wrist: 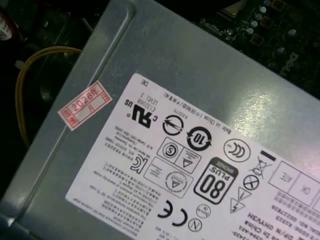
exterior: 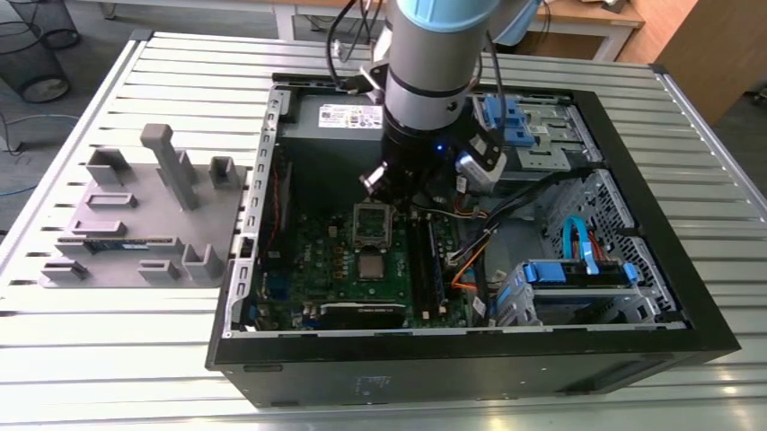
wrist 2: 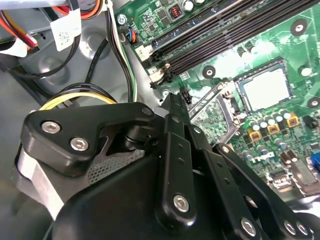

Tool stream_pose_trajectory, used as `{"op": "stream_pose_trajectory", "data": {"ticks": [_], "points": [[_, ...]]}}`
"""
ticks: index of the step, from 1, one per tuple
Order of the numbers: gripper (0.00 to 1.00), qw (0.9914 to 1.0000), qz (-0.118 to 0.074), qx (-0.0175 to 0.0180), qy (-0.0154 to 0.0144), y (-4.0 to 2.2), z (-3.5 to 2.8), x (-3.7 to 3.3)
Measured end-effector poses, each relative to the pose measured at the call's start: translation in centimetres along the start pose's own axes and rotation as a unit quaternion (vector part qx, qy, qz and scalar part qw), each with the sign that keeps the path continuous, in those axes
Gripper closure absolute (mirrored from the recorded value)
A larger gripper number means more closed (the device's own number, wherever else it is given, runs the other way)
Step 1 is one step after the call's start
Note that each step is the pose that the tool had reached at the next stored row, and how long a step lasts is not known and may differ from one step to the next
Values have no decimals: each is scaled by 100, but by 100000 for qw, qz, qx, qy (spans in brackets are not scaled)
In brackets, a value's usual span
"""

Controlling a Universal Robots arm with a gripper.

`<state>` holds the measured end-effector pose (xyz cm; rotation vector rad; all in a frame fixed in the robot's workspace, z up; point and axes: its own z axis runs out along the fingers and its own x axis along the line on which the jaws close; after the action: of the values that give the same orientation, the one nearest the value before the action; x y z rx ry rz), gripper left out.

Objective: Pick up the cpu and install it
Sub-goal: 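Close the cpu cover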

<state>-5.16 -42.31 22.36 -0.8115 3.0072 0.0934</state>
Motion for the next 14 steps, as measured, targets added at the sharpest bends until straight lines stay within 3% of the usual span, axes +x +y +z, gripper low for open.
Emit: {"op": "stream_pose_trajectory", "data": {"ticks": [4,10,14], "points": [[89,99998,-263,517,313,9,-34,11],[89,99997,-334,549,342,10,-37,13],[89,99997,-404,555,316,14,-92,12]]}}
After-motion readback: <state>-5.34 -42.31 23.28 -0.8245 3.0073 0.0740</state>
